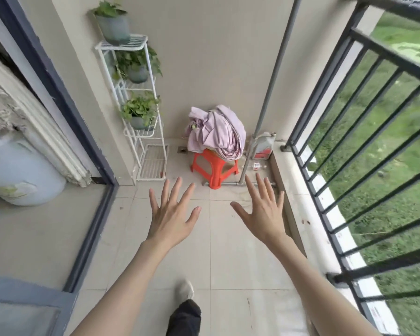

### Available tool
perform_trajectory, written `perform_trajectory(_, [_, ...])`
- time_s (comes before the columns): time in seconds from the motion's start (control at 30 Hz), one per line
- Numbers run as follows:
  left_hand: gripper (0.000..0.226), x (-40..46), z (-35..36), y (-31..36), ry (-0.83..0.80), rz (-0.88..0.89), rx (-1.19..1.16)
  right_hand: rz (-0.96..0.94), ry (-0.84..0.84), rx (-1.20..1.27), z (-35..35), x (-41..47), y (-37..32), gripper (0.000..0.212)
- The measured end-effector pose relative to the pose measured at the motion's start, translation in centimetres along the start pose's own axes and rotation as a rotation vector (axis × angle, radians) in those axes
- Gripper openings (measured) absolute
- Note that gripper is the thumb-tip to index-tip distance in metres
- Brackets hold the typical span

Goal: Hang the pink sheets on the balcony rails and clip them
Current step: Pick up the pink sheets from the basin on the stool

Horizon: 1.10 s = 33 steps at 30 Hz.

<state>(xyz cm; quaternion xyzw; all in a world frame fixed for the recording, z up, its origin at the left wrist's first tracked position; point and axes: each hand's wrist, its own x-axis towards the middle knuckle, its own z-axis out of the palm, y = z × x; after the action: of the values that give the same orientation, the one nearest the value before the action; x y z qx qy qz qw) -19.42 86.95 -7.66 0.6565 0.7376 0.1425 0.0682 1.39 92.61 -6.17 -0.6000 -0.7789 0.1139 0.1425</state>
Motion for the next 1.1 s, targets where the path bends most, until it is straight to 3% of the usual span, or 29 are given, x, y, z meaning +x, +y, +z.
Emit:
perform_trajectory(0.37, [0.074,25.2,0.6,-5.0,-0.061,0.176,0.029,0.142,0.022,0.05,3.5,21.8,-0.8,0.075])
perform_trajectory(0.6, [0.078,38.4,5.9,-6.4,-0.212,0.212,0.046,0.248,-0.071,0.111,8.4,33.6,2.7,0.074])
perform_trajectory(0.77, [0.07,48.7,10.7,-5.9,-0.312,0.221,0.04,0.309,-0.146,0.134,12.2,42.7,6.4,0.073])
perform_trajectory(0.87, [0.079,53.2,13.8,-5.7,-0.385,0.201,-0.025,0.309,-0.21,0.119,14.5,47.2,8.3,0.072])
perform_trajectory(1.1, [0.07,60.8,20.1,-8.3,-0.563,0.135,-0.074,0.521,-0.329,0.235,21.7,55.7,12.8,0.073])
